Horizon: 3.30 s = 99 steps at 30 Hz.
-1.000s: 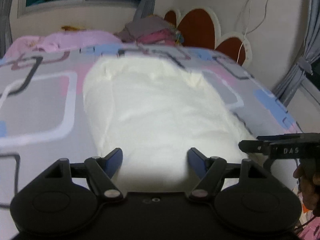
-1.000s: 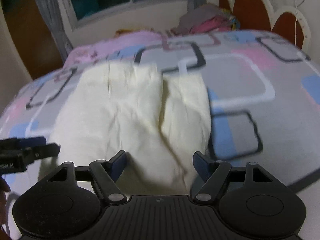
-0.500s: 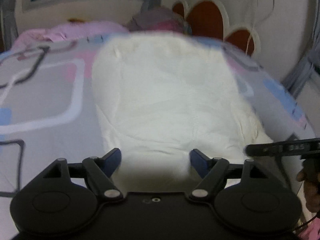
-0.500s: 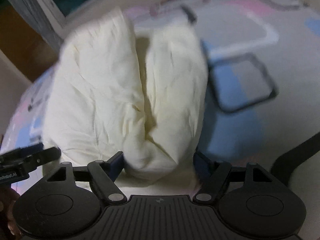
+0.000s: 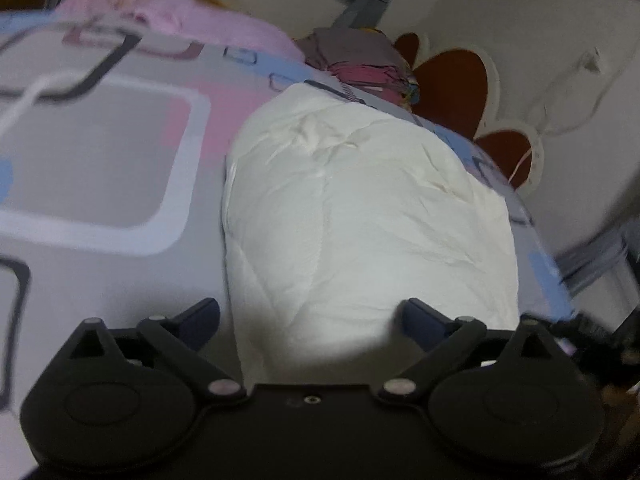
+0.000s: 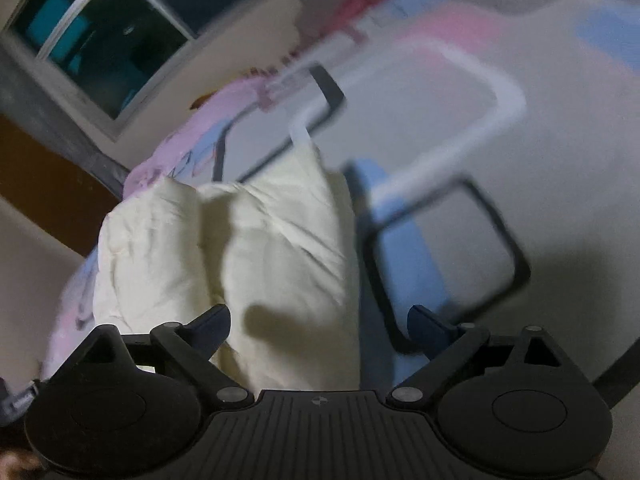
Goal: Fold large clothes
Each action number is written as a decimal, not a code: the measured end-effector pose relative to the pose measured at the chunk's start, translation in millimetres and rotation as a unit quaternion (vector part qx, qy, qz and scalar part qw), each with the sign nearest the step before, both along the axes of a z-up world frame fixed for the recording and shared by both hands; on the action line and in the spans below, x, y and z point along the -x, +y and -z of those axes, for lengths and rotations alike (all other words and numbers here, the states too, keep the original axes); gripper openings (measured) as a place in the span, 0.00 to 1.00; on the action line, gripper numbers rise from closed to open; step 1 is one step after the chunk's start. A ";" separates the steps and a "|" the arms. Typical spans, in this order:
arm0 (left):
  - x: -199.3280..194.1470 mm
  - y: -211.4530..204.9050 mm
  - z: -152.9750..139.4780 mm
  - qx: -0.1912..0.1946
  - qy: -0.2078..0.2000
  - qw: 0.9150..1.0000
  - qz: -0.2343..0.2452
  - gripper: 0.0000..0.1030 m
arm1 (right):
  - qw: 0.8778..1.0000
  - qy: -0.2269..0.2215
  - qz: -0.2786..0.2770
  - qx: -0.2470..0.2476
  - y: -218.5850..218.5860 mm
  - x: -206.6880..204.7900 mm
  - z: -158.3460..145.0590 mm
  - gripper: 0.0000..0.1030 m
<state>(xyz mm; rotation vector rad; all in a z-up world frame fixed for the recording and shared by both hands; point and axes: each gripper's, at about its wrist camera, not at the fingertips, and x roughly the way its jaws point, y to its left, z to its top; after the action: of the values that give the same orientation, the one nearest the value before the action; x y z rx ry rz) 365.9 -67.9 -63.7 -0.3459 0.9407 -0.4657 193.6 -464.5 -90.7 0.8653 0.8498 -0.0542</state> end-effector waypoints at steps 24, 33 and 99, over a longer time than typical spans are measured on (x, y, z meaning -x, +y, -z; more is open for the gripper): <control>12.1 -2.4 29.9 0.056 0.050 0.996 -0.042 0.98 | 0.992 -0.016 -0.080 -0.094 -8.1 -8.3 35.9 0.84; 8.7 -28.5 21.0 0.004 0.026 0.999 -0.038 0.96 | 0.985 -0.001 -0.173 -0.018 23.1 -44.2 29.1 0.73; -28.0 54.3 -20.0 0.021 -0.073 0.996 0.050 0.70 | 0.977 -0.070 -0.193 0.060 178.3 -127.8 -29.1 0.39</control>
<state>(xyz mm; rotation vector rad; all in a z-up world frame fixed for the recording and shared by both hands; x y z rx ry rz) 393.9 -13.6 -43.6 -0.2983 0.8086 -0.5956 321.5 -286.2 -61.6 0.5731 0.8595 0.2899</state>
